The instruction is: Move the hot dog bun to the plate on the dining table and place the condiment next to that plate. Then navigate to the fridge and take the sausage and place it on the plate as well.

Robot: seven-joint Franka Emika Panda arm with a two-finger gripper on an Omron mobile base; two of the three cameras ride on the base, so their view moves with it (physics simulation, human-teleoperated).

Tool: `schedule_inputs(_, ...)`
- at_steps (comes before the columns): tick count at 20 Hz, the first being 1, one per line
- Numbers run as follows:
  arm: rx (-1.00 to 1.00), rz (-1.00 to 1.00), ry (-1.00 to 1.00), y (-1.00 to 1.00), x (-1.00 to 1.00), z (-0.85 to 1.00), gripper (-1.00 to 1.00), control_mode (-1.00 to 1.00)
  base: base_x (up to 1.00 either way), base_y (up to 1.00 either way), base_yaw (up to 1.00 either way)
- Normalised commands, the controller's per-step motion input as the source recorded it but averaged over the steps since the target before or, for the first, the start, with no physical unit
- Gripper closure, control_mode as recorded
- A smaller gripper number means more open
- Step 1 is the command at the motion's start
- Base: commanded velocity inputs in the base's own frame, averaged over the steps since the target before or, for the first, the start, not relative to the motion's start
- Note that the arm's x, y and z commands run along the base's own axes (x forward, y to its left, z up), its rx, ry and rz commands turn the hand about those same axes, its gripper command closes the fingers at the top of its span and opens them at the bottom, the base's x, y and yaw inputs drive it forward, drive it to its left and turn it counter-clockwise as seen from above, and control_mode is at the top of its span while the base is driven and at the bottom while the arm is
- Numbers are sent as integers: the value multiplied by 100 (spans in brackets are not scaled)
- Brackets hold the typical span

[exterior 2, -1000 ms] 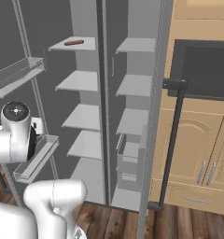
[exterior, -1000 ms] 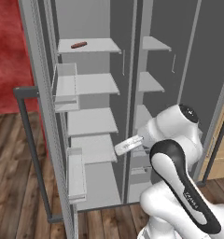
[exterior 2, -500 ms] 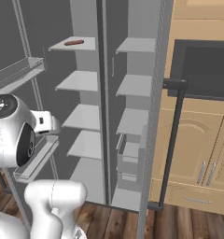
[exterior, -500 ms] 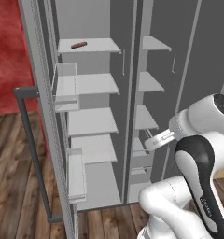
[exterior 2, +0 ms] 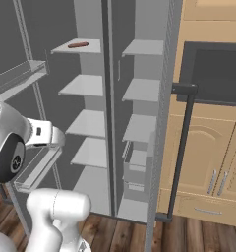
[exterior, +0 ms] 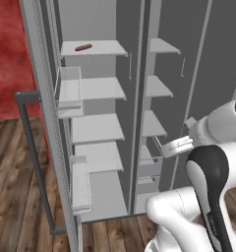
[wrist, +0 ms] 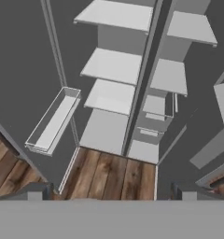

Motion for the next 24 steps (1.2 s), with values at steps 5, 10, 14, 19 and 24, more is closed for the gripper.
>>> schedule_inputs(5, 0, -1, 0, 1, 13, 0, -100, 100, 21, 6, -3)
schedule_inputs(10, 0, 0, 0, 0, 0, 0, -100, 100, 62, 5, -9)
schedule_inputs(14, 0, 0, 0, 0, 0, 0, -100, 100, 74, 20, -18)
schedule_inputs(19, 0, 0, 0, 0, 0, 0, -100, 100, 82, 38, -11)
schedule_inputs(24, 0, 0, 0, 0, 0, 0, -100, 100, 94, 46, -2)
